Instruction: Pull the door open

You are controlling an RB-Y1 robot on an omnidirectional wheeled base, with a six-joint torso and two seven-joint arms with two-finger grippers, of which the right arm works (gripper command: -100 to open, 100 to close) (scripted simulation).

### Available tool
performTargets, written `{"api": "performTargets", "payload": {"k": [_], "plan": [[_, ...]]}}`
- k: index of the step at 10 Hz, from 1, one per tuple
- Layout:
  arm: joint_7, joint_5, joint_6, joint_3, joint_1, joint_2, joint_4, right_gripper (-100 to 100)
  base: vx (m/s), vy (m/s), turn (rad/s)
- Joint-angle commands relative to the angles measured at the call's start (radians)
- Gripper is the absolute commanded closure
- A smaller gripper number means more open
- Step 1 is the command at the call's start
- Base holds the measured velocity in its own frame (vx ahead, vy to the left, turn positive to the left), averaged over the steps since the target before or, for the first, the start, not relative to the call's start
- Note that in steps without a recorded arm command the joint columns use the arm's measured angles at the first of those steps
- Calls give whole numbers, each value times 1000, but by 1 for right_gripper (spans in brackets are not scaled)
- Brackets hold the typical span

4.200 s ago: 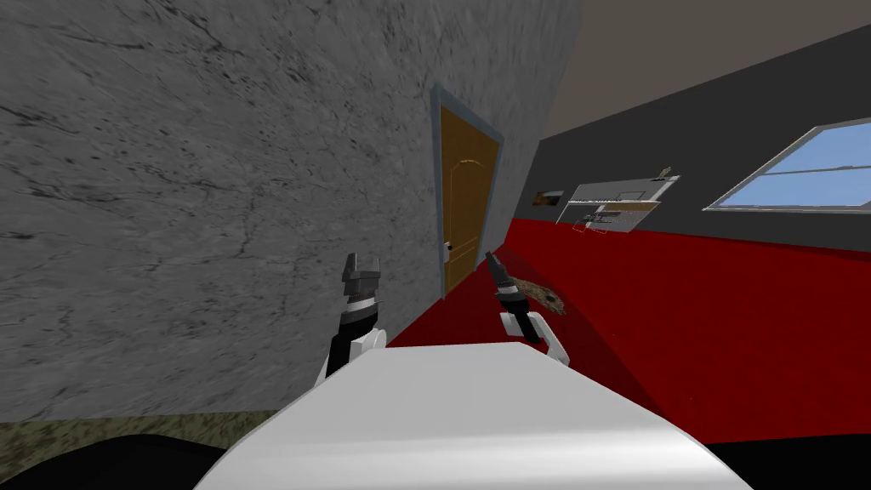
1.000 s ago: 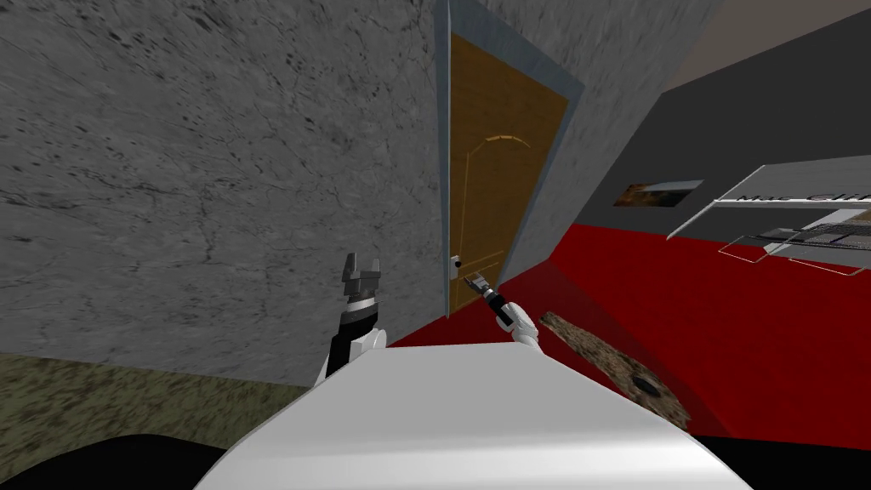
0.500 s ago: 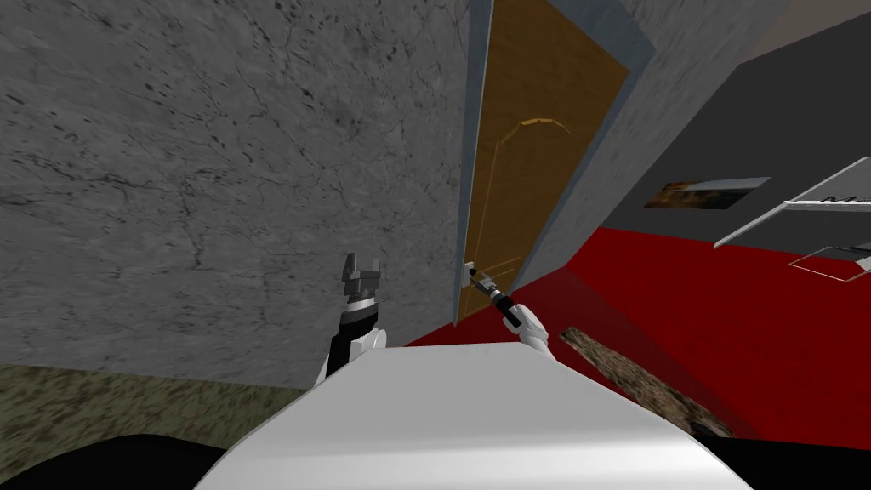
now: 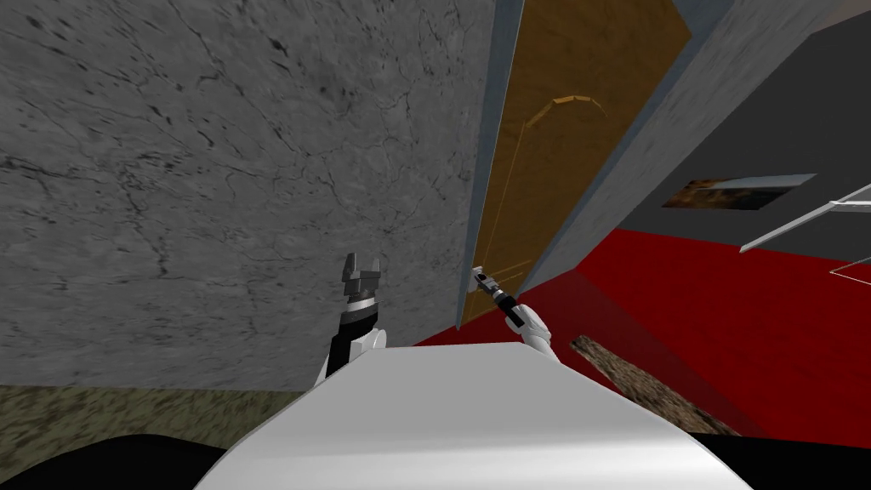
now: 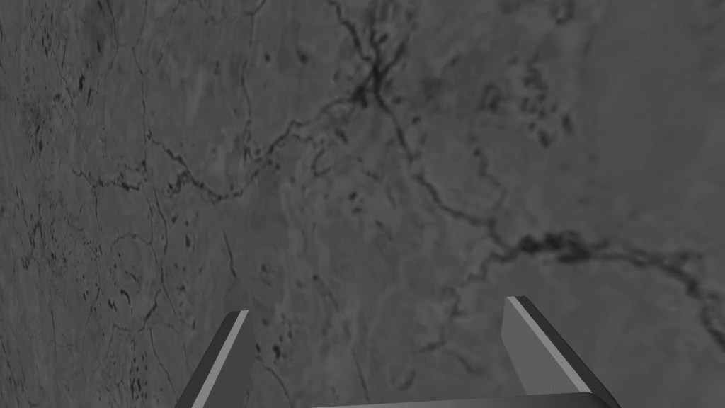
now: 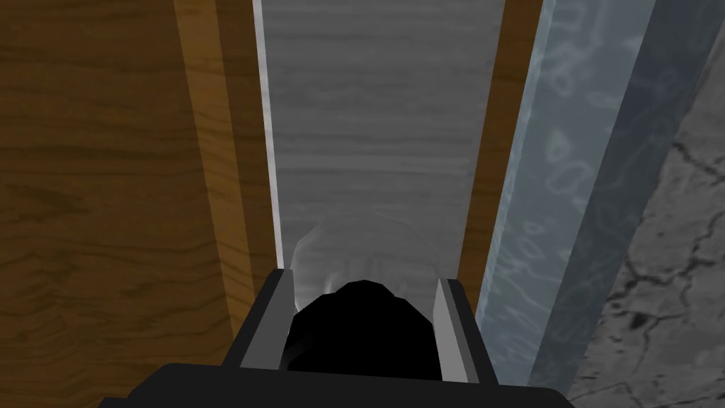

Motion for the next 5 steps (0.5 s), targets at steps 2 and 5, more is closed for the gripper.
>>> {"api": "performTargets", "payload": {"k": [2,5], "plan": [[-1,1,-1,2,2,1,1,100,-21,-10,7],[-31,-34,6,10,0,-3,6,100,-12,-15,35]]}}
